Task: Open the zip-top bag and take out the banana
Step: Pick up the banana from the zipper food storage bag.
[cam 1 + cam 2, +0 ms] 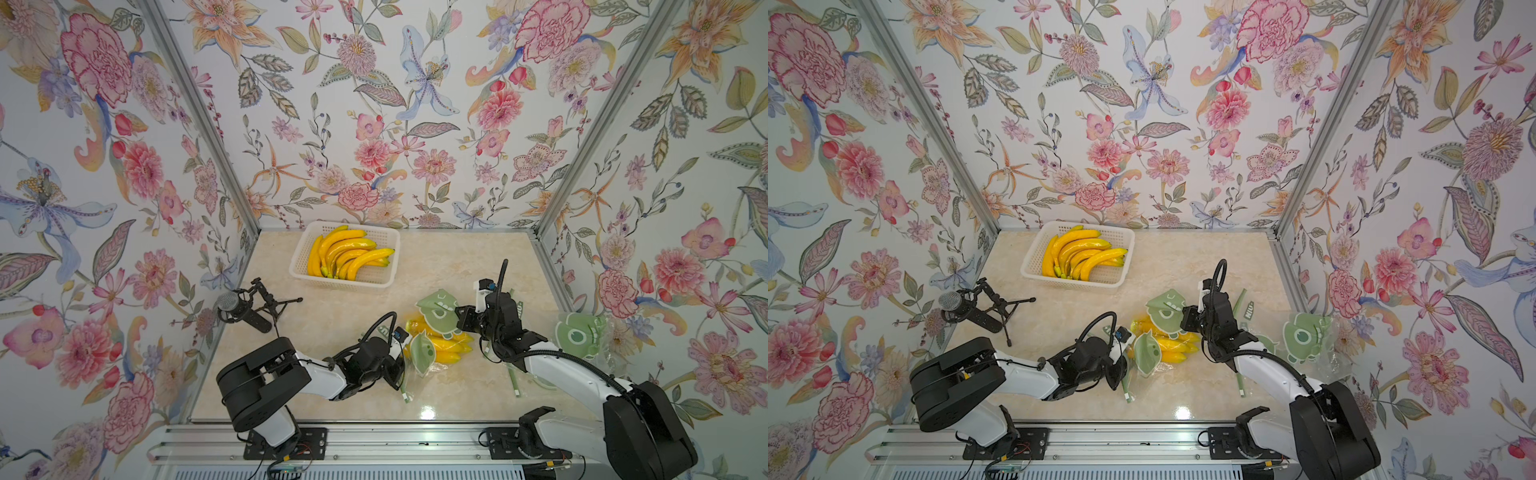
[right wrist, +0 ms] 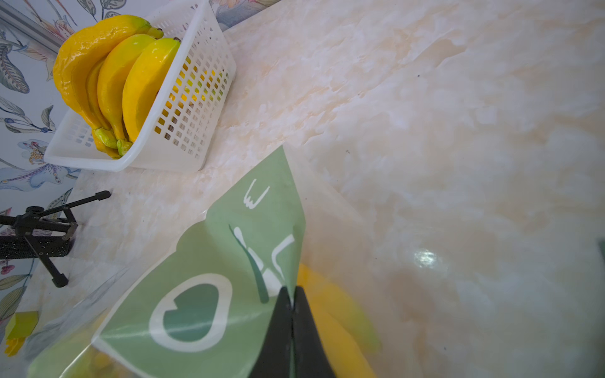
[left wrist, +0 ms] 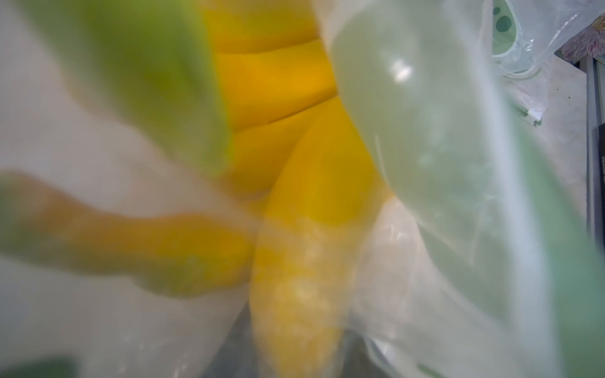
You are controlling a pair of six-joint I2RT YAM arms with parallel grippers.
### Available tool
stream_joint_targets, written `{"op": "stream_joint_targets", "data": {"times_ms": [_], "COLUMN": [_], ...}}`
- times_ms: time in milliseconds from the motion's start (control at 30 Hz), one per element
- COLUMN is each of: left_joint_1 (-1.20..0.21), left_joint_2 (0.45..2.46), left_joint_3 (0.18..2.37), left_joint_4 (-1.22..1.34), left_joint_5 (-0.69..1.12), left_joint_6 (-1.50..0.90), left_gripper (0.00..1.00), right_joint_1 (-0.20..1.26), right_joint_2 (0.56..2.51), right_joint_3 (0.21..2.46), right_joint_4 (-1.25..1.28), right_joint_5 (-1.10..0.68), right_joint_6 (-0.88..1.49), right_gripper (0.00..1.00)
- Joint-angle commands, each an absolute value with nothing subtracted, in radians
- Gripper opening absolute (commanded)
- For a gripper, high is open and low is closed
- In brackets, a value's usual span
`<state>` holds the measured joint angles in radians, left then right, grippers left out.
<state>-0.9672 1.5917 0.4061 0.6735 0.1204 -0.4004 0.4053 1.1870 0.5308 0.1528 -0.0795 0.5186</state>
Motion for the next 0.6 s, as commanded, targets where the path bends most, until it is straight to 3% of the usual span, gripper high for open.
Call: {"op": "stream_joint_targets", "data": {"times_ms": [0, 167, 567], "left_joint_1": [-0.964, -0.944, -0.897], "left_joint_2": [1.521, 1.409, 1.199], "left_joint_3": [0.359, 0.327, 0.320], "left_joint_4": [0.648, 0.586, 0.271], "left_joint_5": [-0.015, -0.089, -0.166], "left_joint_6": [-0.439, -0.458, -0.474], "left_gripper": [0.24, 0.12, 0.16], "right_joint_1": [0.384, 0.341, 0.177], "right_joint_2": [1.161, 1.129, 1.066], "right_joint_3": [0.515, 0.490, 0.481], "right_joint_4": [0.127, 0.126, 0.093], "right_joint_5": [-0.028, -0.020, -0.029], "right_joint_6": [0.504, 0.500, 0.472], "right_gripper": [0.00, 0.00, 0.00]}}
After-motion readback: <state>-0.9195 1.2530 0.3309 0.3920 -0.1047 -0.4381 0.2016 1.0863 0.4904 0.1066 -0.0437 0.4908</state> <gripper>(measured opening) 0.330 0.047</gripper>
